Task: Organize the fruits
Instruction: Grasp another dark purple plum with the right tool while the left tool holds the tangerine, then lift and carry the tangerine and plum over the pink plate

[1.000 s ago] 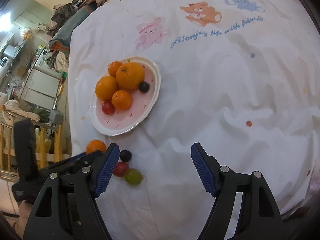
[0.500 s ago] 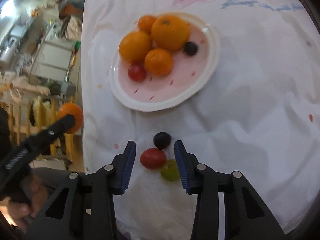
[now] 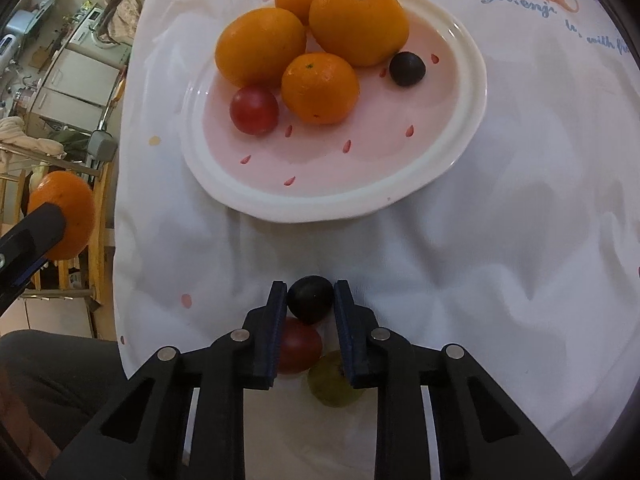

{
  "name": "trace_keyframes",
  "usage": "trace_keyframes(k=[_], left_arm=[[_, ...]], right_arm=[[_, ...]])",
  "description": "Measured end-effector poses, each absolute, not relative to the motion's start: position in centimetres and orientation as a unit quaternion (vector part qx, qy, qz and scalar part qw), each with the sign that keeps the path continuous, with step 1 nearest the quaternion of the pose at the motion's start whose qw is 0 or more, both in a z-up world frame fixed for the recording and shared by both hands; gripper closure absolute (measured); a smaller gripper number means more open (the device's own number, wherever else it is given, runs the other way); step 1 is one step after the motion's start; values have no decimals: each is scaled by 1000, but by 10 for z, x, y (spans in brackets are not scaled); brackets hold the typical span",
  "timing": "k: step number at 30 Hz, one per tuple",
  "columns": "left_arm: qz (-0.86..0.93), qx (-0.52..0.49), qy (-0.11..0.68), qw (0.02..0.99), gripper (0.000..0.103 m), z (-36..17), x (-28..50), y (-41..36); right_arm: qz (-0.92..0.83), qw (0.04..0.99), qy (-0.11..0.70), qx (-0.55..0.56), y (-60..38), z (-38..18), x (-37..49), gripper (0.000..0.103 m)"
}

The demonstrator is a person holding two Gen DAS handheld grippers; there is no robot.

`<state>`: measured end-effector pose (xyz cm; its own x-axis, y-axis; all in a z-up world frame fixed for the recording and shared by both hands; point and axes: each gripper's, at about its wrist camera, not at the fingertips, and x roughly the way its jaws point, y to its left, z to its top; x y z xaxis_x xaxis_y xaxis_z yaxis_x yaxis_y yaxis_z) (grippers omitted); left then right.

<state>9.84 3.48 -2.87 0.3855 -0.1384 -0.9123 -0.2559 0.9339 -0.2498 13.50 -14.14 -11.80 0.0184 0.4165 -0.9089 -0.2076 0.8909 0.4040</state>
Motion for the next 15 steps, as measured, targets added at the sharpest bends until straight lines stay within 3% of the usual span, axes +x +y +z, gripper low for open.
trace_keyframes(k=[15], left_arm=[[50,-146,561,813,67,-43,103,26]], right_arm=[[246,738,603,176,-219,-63,139,78]])
